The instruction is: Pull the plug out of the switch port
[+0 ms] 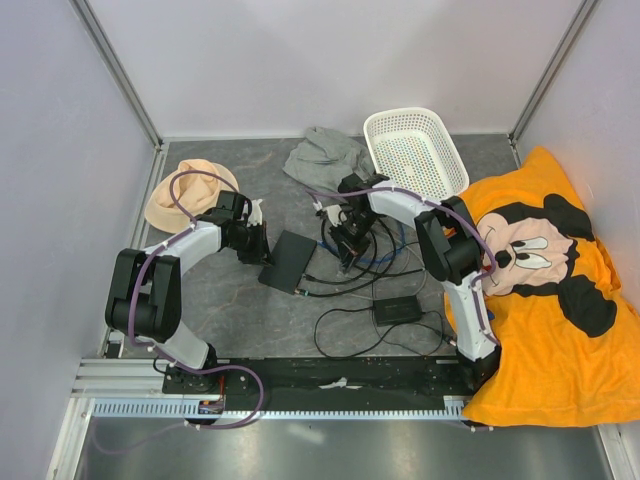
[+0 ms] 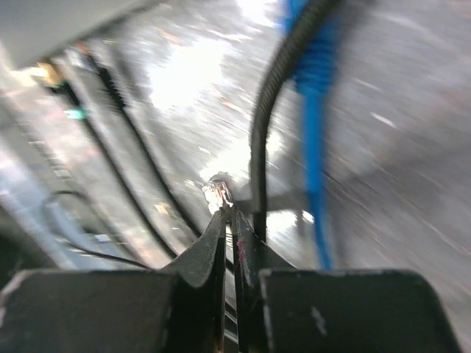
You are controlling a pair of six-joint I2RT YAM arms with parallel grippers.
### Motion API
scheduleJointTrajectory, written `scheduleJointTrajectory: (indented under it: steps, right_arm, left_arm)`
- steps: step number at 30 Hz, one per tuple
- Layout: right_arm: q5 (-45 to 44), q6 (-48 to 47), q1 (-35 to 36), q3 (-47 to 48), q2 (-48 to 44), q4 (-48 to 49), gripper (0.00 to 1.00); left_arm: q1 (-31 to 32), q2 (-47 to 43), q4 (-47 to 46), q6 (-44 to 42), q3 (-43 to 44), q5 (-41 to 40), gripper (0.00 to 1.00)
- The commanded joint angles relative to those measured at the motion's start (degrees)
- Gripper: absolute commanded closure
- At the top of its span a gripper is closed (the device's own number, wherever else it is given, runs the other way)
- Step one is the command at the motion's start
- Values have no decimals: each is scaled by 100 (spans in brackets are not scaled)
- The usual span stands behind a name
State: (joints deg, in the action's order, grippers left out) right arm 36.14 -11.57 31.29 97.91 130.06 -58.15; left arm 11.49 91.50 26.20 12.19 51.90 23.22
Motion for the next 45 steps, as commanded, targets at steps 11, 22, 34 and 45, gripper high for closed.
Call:
scheduleJointTrajectory:
  steps: [11,22,34,45]
  right_arm:
    - [-3069,-786,-290,44,-183,374,100]
    - [-1392,-214,-273,404,-754,778,57]
    - [-651,261,465,940,115,858,94]
    - [-609,410,677,2258,1179,1130,97]
  left_arm:
    - [-6,149,0,109,22,-64,98]
    - [-15,-27,0,-207,188,-55,98]
    - [-41,-335,272,-1069,655,-801,99]
    - [-111,-827,316,-990,40,-1030,99]
